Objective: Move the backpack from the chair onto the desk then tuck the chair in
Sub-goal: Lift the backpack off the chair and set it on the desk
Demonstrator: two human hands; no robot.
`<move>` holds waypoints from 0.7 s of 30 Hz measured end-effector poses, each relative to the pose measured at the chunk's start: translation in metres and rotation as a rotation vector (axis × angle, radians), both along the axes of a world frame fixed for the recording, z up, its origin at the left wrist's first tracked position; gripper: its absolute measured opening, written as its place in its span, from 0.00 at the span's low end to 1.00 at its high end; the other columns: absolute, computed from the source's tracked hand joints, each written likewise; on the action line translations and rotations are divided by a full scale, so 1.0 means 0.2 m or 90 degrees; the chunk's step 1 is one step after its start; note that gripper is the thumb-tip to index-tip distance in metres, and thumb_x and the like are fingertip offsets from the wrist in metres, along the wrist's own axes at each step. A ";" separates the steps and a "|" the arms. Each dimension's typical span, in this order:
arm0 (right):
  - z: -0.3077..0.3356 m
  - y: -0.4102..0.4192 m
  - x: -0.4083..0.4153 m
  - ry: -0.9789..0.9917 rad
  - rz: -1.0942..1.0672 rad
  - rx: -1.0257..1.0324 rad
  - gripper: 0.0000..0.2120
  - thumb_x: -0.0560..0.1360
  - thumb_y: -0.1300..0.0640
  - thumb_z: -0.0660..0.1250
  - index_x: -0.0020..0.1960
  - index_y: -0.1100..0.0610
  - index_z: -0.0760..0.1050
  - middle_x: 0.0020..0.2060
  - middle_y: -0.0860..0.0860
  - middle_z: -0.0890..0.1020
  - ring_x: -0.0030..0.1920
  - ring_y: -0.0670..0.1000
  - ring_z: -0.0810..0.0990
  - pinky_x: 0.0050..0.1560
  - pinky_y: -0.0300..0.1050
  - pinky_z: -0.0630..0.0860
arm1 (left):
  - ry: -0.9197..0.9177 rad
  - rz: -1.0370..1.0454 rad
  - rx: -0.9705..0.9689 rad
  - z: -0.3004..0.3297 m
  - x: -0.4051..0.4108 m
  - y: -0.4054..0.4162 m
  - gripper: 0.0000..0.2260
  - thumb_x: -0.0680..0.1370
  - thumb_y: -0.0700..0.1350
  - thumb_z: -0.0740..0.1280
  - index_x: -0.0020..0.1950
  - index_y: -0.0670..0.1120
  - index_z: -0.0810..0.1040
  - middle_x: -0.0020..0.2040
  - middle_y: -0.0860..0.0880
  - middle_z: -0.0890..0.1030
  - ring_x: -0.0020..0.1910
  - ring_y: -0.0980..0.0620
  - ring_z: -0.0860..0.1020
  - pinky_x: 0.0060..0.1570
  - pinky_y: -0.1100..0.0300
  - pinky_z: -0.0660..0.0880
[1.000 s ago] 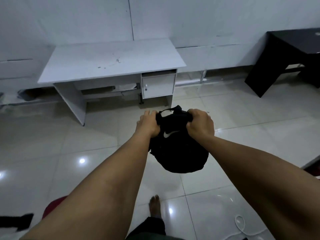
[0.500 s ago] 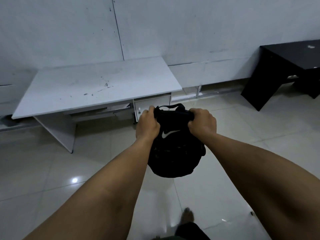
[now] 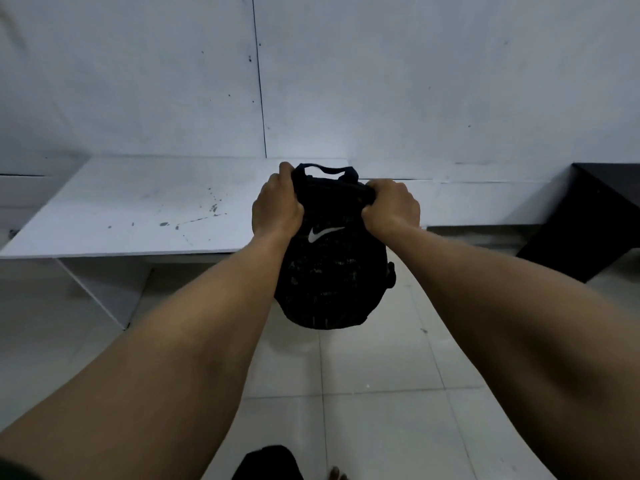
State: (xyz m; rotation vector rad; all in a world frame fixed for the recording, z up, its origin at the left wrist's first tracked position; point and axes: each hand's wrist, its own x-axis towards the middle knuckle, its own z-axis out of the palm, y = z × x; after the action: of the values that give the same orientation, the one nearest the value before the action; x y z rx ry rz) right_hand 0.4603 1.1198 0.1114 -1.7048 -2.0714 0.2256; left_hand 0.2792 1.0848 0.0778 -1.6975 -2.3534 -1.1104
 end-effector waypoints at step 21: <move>0.33 1.35 -0.55 0.012 -0.028 0.065 0.17 0.67 0.66 0.62 0.49 0.50 0.82 0.41 0.51 0.82 0.41 0.58 0.80 0.41 0.45 0.72 | 0.039 -0.055 0.114 0.31 -0.60 1.38 0.17 0.75 0.36 0.59 0.63 0.48 0.70 0.52 0.44 0.78 0.46 0.41 0.77 0.43 0.47 0.76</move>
State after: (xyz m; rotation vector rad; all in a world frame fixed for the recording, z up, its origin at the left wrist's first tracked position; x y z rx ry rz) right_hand 0.3505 1.3889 0.1768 -1.6789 -1.9946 0.1200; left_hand 0.1598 1.3612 0.1394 -1.7579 -2.0926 -1.2224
